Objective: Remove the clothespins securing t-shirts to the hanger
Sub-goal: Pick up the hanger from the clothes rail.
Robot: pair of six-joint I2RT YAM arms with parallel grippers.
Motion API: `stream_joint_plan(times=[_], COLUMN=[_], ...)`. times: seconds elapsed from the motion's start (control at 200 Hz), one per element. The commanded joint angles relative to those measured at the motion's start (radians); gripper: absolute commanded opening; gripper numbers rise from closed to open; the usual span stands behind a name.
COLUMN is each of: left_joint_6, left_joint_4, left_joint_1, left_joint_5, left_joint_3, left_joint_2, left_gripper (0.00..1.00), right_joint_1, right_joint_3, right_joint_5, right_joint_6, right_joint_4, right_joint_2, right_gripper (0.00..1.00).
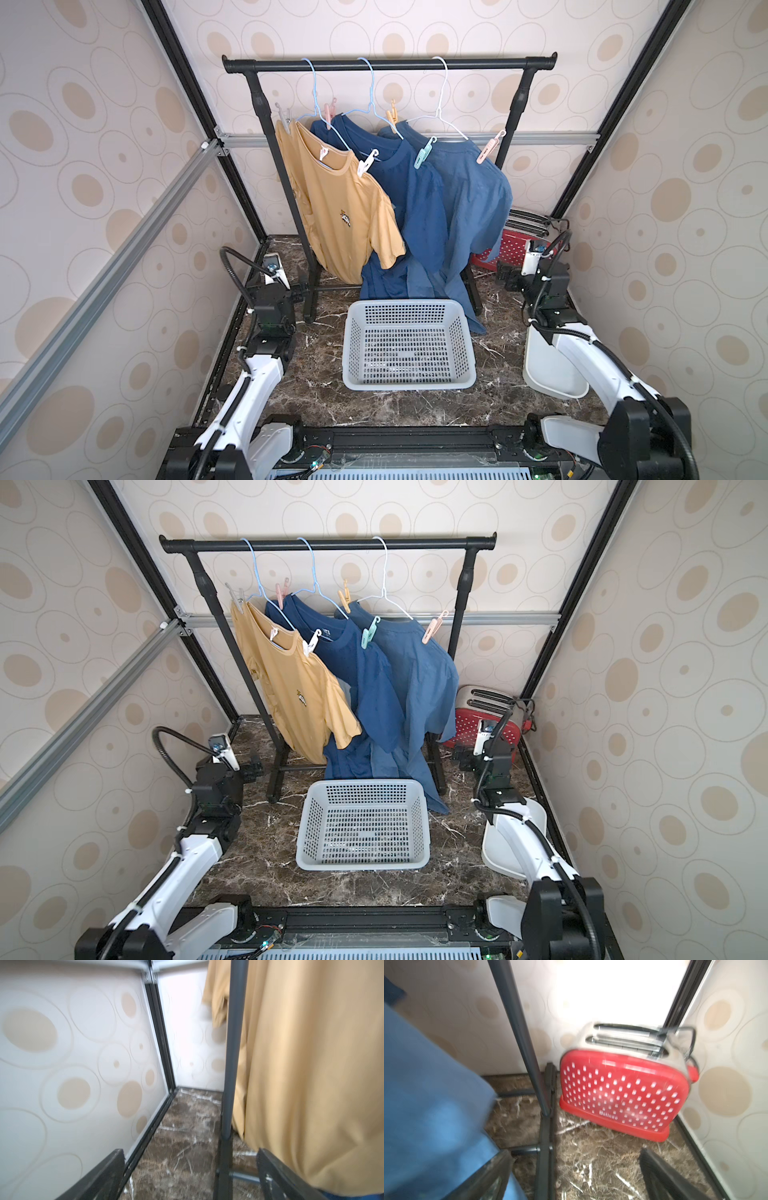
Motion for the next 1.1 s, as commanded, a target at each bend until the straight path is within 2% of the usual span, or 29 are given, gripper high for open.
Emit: stream_joint_plan(times=[0.0, 0.085, 0.16, 0.295, 0.511, 0.711, 0.931, 1.097], left_joint_6=[-0.044, -0.106, -0.159, -0.116, -0.081, -0.018, -0.038, -0.002], left_joint_4=[-0.222, -0.247, -0.240, -0.193, -0.113, -0.059, -0.032, -0.018], left_joint_1=[-0.032, -0.041, -0.067, -0.218, -0.413, -0.577, -0.653, -0.706], left_joint_5=[0.035, 0.124, 0.181, 0.127, 0.081, 0.075, 0.160, 0.182], left_joint_3=[0.078, 0.125, 0.162, 0.221, 0.346, 0.492, 0.639, 0.740], left_joint_2=[-0.060, -0.087, -0.089, -0.051, 0.089, 0.238, 0.368, 0.458], left_gripper=[0.99, 0.99, 0.99, 0.99, 0.99, 0.99, 0.99, 0.99], right_joint_1=[0.009, 0.010, 0.010, 0.010, 0.010, 0.010, 0.010, 0.008], right_joint_3=[0.128, 0.264, 0.337, 0.414, 0.506, 0.600, 0.726, 0.798], right_joint_5=[-0.027, -0.070, -0.114, -0.203, -0.316, -0.392, -0.452, -0.467], right_joint_6=[0.032, 0.027, 0.021, 0.003, -0.037, -0.060, -0.083, -0.119], right_joint_4=[-0.296, -0.440, -0.492, -0.510, -0.490, -0.459, -0.420, -0.394], right_joint_2=[-0.010, -0.008, -0.024, -0.062, -0.092, -0.056, 0.017, 0.080], right_gripper=[1.00, 1.00, 1.00, 1.00, 0.99, 0.99, 0.96, 0.94])
